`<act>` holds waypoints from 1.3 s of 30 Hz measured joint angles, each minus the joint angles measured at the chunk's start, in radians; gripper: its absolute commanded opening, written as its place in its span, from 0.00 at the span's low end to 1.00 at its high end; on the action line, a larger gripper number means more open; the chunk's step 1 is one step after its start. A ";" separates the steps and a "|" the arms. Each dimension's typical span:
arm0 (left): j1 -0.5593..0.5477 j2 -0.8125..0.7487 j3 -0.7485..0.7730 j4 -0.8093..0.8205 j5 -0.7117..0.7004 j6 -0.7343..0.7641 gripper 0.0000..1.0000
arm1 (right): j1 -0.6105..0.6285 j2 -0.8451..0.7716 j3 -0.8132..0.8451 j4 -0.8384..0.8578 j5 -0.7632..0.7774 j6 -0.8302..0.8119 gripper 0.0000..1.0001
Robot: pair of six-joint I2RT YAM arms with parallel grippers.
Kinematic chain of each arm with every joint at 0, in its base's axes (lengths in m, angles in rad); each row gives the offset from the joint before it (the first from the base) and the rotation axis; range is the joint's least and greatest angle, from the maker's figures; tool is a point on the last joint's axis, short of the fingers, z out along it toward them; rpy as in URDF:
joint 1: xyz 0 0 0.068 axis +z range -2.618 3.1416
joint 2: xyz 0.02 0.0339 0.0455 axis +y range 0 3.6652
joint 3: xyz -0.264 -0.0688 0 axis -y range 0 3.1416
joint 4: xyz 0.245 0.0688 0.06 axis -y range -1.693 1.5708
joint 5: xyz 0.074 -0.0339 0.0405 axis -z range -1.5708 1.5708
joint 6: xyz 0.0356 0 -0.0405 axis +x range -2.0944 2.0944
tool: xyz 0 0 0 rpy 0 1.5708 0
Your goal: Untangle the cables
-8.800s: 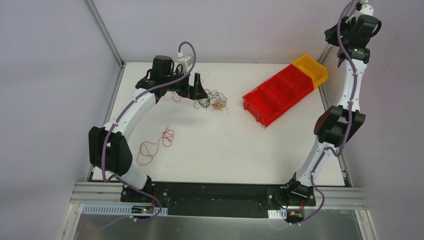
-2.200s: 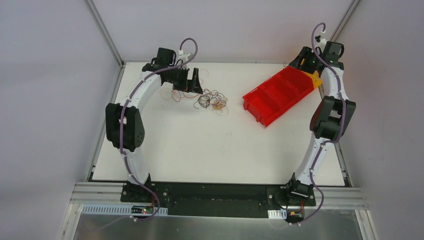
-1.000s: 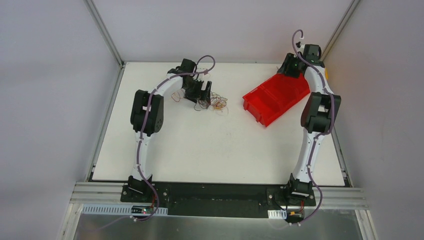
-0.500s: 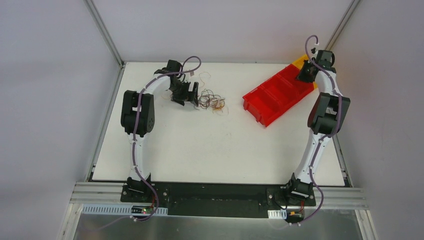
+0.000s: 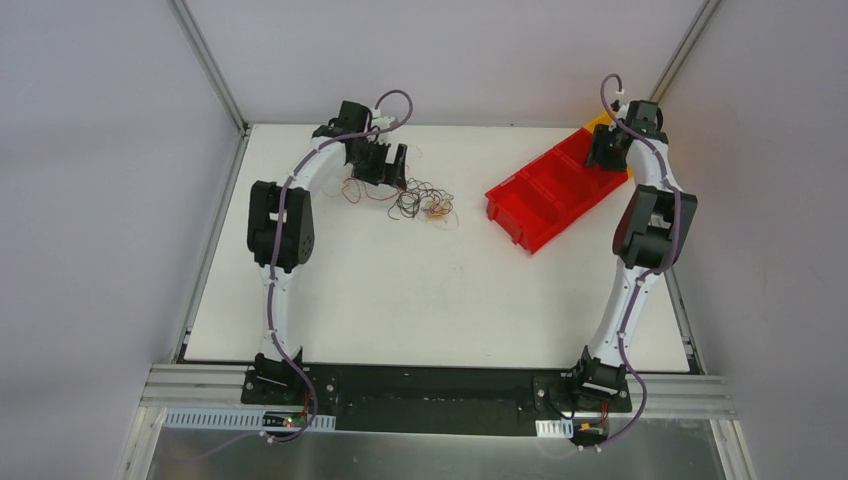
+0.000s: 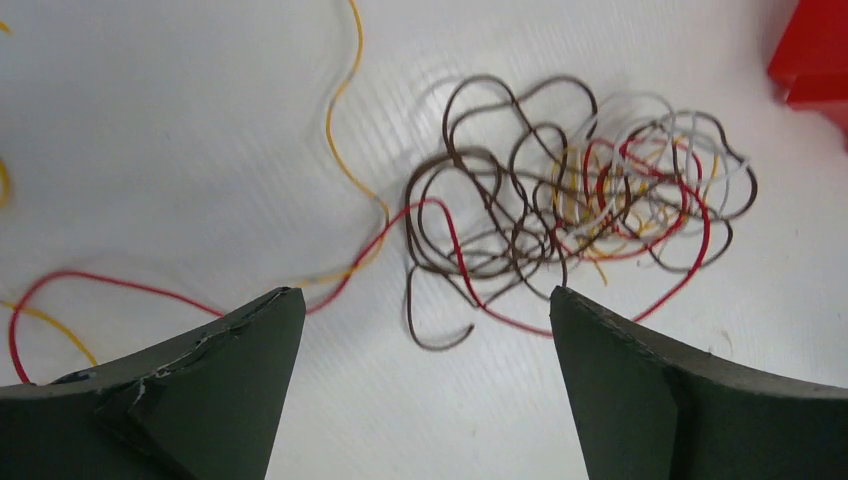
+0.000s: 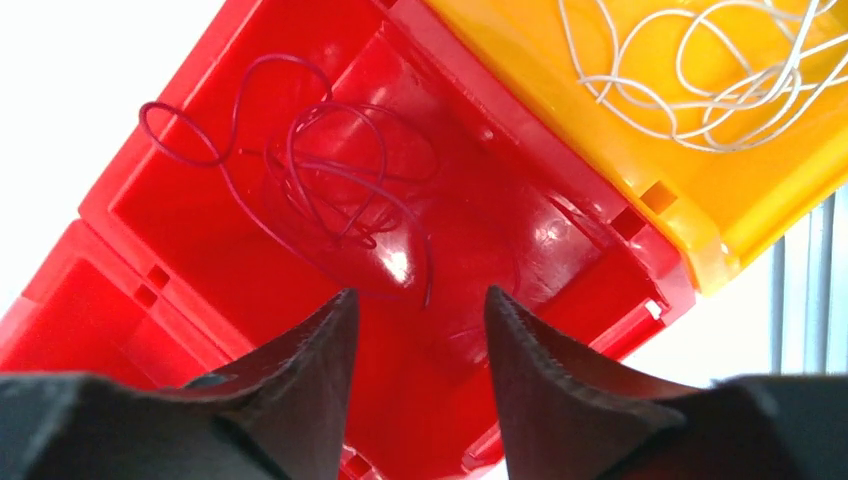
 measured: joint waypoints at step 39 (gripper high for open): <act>0.031 -0.418 -0.594 0.156 0.360 -0.092 0.77 | 0.673 -0.455 -0.591 0.121 -0.480 0.259 0.63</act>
